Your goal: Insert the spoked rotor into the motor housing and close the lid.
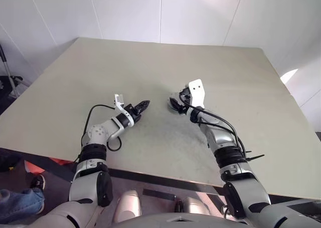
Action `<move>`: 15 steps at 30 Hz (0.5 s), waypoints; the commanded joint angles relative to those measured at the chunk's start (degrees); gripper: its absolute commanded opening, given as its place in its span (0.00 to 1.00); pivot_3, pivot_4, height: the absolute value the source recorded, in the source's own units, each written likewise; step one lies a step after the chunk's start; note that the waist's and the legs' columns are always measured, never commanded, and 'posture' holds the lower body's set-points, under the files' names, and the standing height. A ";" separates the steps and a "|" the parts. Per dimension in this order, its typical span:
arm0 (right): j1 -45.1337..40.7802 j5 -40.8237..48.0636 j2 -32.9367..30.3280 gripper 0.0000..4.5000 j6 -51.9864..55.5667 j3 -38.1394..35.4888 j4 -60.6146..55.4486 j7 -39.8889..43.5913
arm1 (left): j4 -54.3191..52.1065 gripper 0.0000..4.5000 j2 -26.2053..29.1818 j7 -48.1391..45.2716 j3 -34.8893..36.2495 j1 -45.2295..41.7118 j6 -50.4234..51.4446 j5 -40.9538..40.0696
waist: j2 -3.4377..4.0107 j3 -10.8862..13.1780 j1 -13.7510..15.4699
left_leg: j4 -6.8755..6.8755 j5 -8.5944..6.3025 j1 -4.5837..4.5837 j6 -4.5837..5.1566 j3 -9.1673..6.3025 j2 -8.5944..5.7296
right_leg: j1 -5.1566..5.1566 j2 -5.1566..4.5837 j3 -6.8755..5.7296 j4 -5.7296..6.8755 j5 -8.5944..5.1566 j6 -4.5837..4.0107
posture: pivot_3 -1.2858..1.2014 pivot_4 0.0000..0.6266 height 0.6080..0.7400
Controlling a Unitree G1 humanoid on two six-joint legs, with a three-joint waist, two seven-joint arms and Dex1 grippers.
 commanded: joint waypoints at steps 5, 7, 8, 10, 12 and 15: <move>-0.76 -0.55 -0.71 0.68 -1.84 -0.42 -1.11 0.56 | -1.26 0.00 0.32 -0.33 0.18 -0.72 -0.58 -0.58 | 0.00 0.00 0.02 | 0.00 0.01 0.00 0.02 0.00 0.00 | 0.00 0.00 0.00 0.00 0.00 0.00 | 0.52 0.00 1.00; -0.65 -0.63 -0.81 0.68 -1.79 -0.41 -1.18 0.72 | -1.24 0.00 0.31 -0.30 0.19 -0.72 -0.60 -0.58 | 0.00 0.00 0.01 | 0.00 0.01 0.00 0.03 0.00 0.00 | 0.00 0.00 0.00 0.00 0.00 0.00 | 0.52 0.00 1.00; -0.53 -0.62 -0.92 0.68 -1.72 -0.42 -1.28 0.86 | -1.25 0.00 0.31 -0.29 0.20 -0.71 -0.59 -0.60 | -0.01 0.00 0.01 | 0.00 0.01 0.00 0.02 0.00 0.00 | 0.00 0.00 0.00 0.00 0.00 0.00 | 0.52 0.00 1.00; -0.28 -0.59 -1.18 0.68 -1.60 -0.50 -1.47 1.06 | -1.29 0.00 0.33 -0.30 0.22 -0.68 -0.58 -0.61 | 0.00 0.00 0.02 | 0.00 0.01 0.00 0.03 0.00 0.00 | 0.01 0.00 0.00 0.00 0.00 0.00 | 0.52 0.00 1.00; -0.20 -0.59 -1.31 0.68 -1.50 -0.56 -1.52 1.10 | -1.27 0.00 0.37 -0.31 0.23 -0.65 -0.58 -0.61 | 0.00 0.00 0.05 | 0.00 0.01 0.01 0.03 0.00 0.00 | 0.02 0.00 0.00 0.00 0.00 0.00 | 0.52 0.00 1.00; -0.19 -0.72 -1.31 0.68 -1.59 -0.51 -1.13 1.01 | -1.29 0.00 0.42 -0.30 0.23 -0.64 -0.51 -0.62 | -0.01 0.00 0.07 | 0.01 0.01 0.01 0.04 0.00 0.00 | 0.02 0.00 0.00 0.00 0.00 0.00 | 0.52 0.00 1.00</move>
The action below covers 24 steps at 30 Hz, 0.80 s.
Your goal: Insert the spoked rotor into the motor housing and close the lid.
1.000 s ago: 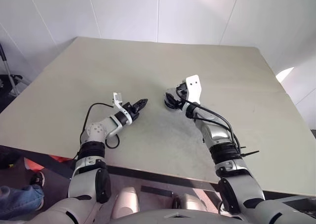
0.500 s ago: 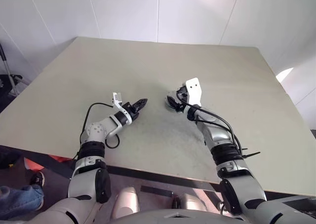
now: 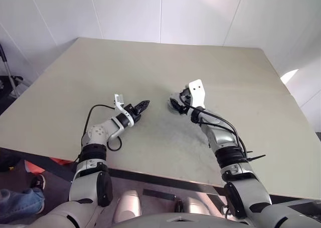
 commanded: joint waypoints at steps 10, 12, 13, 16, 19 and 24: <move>0.74 -1.64 -2.03 0.68 -0.31 0.73 -0.18 0.10 | -1.53 0.00 0.54 -0.28 0.22 -0.45 -0.27 -0.69 | 0.00 0.00 0.11 | 0.00 -0.02 0.09 -0.03 0.00 0.00 | 0.09 0.00 0.00 0.00 0.00 0.00 | 0.52 0.00 1.00; 0.91 -1.75 -2.28 0.68 -0.29 0.91 0.05 0.25 | -1.56 0.00 0.52 -0.25 0.21 -0.45 -0.26 -0.71 | 0.00 0.00 0.14 | 0.01 -0.02 0.12 -0.03 0.00 0.00 | 0.12 0.00 0.00 0.00 0.00 0.00 | 0.52 0.00 1.00; 0.96 -1.82 -2.40 0.68 -0.29 0.99 0.18 0.25 | -1.55 0.00 0.51 -0.25 0.20 -0.46 -0.26 -0.71 | 0.00 0.00 0.16 | 0.01 -0.02 0.12 -0.03 0.00 0.00 | 0.13 0.00 0.00 0.00 0.00 0.00 | 0.52 0.00 1.00; 1.05 -1.89 -2.67 0.68 -0.51 0.98 0.82 0.16 | -1.52 0.00 0.43 -0.26 0.16 -0.49 -0.31 -0.69 | 0.00 0.00 0.18 | 0.01 -0.01 0.11 -0.03 -0.01 -0.01 | 0.13 0.00 0.00 0.00 0.00 0.00 | 0.52 0.00 1.00; 0.93 -2.04 -2.58 0.68 -0.53 0.98 1.38 -0.14 | -1.56 0.00 0.40 -0.27 0.13 -0.47 -0.28 -0.70 | -0.01 0.00 0.20 | 0.02 -0.02 0.11 -0.02 -0.01 -0.01 | 0.13 0.00 0.00 0.00 0.00 0.00 | 0.52 0.00 1.00; 0.72 -2.52 -2.28 0.68 -0.26 1.41 2.29 -0.49 | -1.62 0.00 0.08 -0.04 0.31 -0.89 -0.14 -1.06 | -0.01 0.00 0.21 | 0.02 -0.02 0.18 -0.02 -0.01 -0.01 | 0.19 0.00 0.00 0.00 0.00 0.00 | 0.52 0.00 1.00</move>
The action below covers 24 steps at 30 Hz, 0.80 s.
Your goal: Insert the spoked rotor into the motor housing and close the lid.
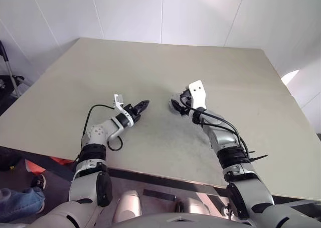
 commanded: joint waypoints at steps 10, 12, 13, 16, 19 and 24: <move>-0.08 -1.66 -1.56 0.68 0.85 0.07 1.76 -0.15 | 11.34 0.00 -1.99 1.72 0.28 -14.92 -4.74 1.56 | -0.04 0.02 0.26 | 0.02 0.02 0.18 0.01 -0.01 -0.03 | 0.24 -0.01 0.00 -0.01 0.00 0.01 | 0.52 0.00 1.00; -0.14 -1.67 -1.70 0.68 0.89 0.03 1.56 -0.15 | 18.65 0.00 -1.86 1.39 -0.35 -19.41 -6.91 3.77 | -0.05 0.03 0.20 | 0.01 0.01 0.31 0.01 -0.02 -0.04 | 0.40 -0.01 0.00 -0.04 0.00 0.02 | 0.52 0.00 1.00; -0.06 -1.66 -1.75 0.68 0.91 0.05 1.37 -0.18 | 21.37 0.00 -1.76 1.12 -0.43 -20.89 -7.59 4.56 | -0.05 0.03 0.17 | -0.01 0.01 0.38 0.02 -0.02 -0.04 | 0.45 -0.01 0.00 -0.07 0.00 0.03 | 0.52 0.00 1.00; 0.21 -1.59 -1.84 0.68 1.07 0.02 0.68 -0.41 | 28.79 0.00 -1.66 -0.46 -1.10 -24.79 -8.17 7.11 | -0.05 0.03 0.09 | -0.07 -0.03 0.48 0.08 -0.02 -0.05 | 0.58 -0.01 0.01 -0.13 -0.03 0.07 | 0.52 0.00 1.00; 0.80 -1.56 -1.85 0.68 1.40 -0.04 -0.43 -0.64 | 33.71 0.00 -2.67 -0.55 -3.16 -27.09 -9.70 10.99 | -0.08 0.05 0.26 | -0.07 -0.05 0.46 0.13 -0.03 -0.05 | 0.57 -0.01 0.00 -0.13 -0.04 0.08 | 0.52 0.00 1.00; 1.11 -1.37 -1.89 0.68 2.13 -0.11 -1.95 -0.91 | 38.21 0.00 -3.82 1.67 -2.87 -28.90 -12.83 14.36 | -0.11 0.07 0.45 | -0.06 -0.12 0.49 0.24 -0.05 -0.09 | 0.62 -0.08 -0.02 -0.12 -0.04 0.08 | 0.52 0.00 1.00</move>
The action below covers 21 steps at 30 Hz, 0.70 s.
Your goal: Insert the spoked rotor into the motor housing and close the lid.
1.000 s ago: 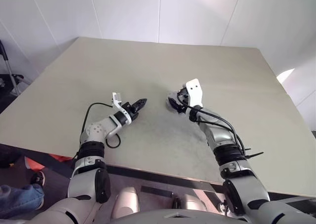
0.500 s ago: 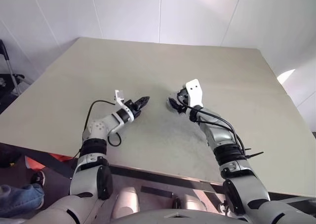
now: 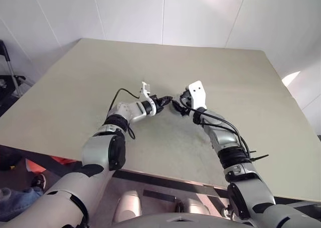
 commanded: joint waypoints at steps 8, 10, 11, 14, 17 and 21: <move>0.73 -0.19 -0.91 0.68 2.52 -1.14 -3.13 -1.21 | 3.47 0.00 -1.53 1.00 1.24 -3.78 -0.19 3.61 | -0.01 0.01 0.37 | -0.01 -0.05 0.06 0.08 0.01 -0.03 | 0.08 -0.04 0.00 -0.04 -0.01 0.00 | 0.52 0.00 1.00; 0.55 0.40 -0.72 0.68 3.10 -1.62 -3.37 -1.16 | 3.48 0.00 -1.58 0.72 1.51 -3.78 -0.07 3.74 | -0.01 0.01 0.43 | -0.01 -0.05 0.06 0.09 0.01 -0.03 | 0.08 -0.04 0.00 -0.04 -0.01 0.00 | 0.52 0.00 1.00; 0.55 0.91 -0.79 0.68 3.22 -1.63 -3.63 -0.21 | 3.42 0.00 -1.62 0.38 1.55 -3.76 0.03 3.80 | -0.01 0.01 0.48 | -0.01 -0.05 0.06 0.09 0.01 -0.03 | 0.08 -0.04 0.00 -0.05 -0.01 0.00 | 0.52 0.00 1.00; 0.69 2.26 -0.72 0.85 4.32 -1.97 -5.10 1.35 | 3.17 0.00 -1.70 -0.93 1.72 -3.76 0.57 3.92 | -0.03 0.04 0.66 | -0.02 -0.06 0.06 0.10 0.01 -0.03 | 0.07 -0.04 0.00 -0.06 -0.01 0.00 | 0.52 0.00 1.00; 1.30 2.31 -1.05 1.00 4.16 -1.48 -8.34 2.56 | 2.88 0.00 -1.80 -2.38 1.80 -3.84 1.14 4.16 | -0.10 0.10 0.76 | -0.05 -0.07 0.02 0.11 0.01 -0.03 | 0.04 -0.04 0.00 -0.09 -0.01 0.00 | 0.52 0.00 1.00; 1.75 4.09 -1.25 1.00 5.26 -2.23 -12.76 4.40 | 2.64 0.00 -2.10 -3.73 1.63 -3.80 1.63 4.74 | -0.11 0.17 0.76 | -0.08 0.00 -0.15 0.20 0.02 -0.01 | -0.20 -0.03 0.00 -0.06 -0.01 0.00 | 0.52 0.00 1.00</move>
